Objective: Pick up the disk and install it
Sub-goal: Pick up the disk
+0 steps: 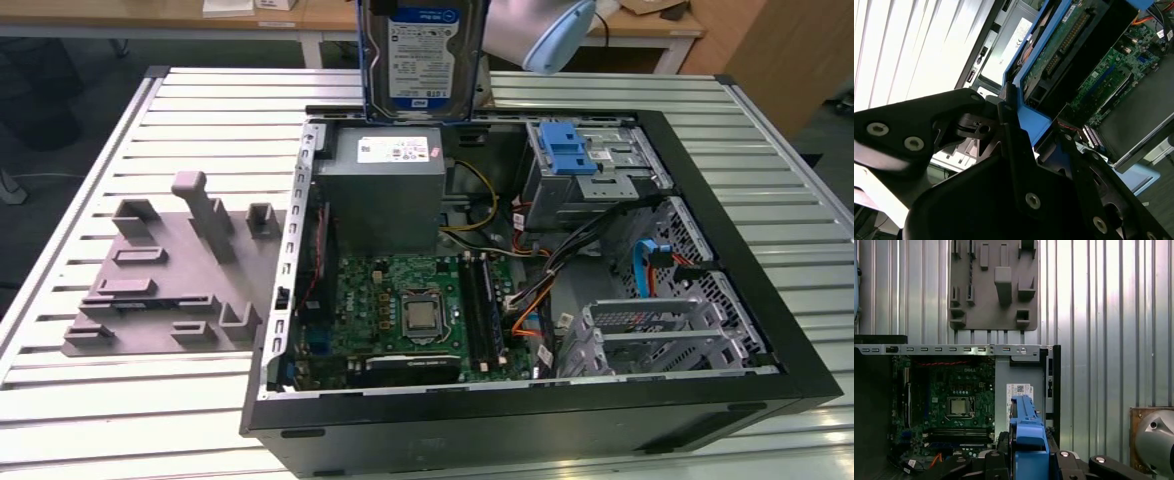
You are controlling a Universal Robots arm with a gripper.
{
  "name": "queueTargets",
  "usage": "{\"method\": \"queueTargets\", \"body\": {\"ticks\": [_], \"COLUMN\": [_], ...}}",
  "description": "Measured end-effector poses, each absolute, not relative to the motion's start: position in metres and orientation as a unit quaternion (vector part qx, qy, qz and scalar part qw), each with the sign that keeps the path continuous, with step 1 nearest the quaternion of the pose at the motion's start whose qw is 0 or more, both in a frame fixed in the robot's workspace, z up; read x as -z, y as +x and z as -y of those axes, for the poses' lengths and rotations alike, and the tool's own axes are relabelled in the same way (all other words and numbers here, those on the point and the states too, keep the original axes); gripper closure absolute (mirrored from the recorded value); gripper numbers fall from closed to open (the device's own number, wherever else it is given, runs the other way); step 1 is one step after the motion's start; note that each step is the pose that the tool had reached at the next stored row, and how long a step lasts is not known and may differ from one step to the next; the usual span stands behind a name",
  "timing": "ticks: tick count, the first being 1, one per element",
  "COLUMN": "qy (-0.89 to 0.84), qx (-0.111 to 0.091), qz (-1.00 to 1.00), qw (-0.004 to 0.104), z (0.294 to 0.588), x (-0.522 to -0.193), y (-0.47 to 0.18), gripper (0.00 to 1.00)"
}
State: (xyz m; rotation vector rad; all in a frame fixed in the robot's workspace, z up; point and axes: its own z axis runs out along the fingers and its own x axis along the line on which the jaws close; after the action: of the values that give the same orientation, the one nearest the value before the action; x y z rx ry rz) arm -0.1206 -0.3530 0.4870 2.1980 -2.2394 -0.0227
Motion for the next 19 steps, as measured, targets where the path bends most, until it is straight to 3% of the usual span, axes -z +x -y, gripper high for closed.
{"method": "queueTargets", "body": {"ticks": [19], "qy": [0.7], "qx": [0.007], "qz": [0.714], "qw": [0.002], "z": [0.3606], "x": [-0.487], "y": [-0.1199], "gripper": [0.64]}}
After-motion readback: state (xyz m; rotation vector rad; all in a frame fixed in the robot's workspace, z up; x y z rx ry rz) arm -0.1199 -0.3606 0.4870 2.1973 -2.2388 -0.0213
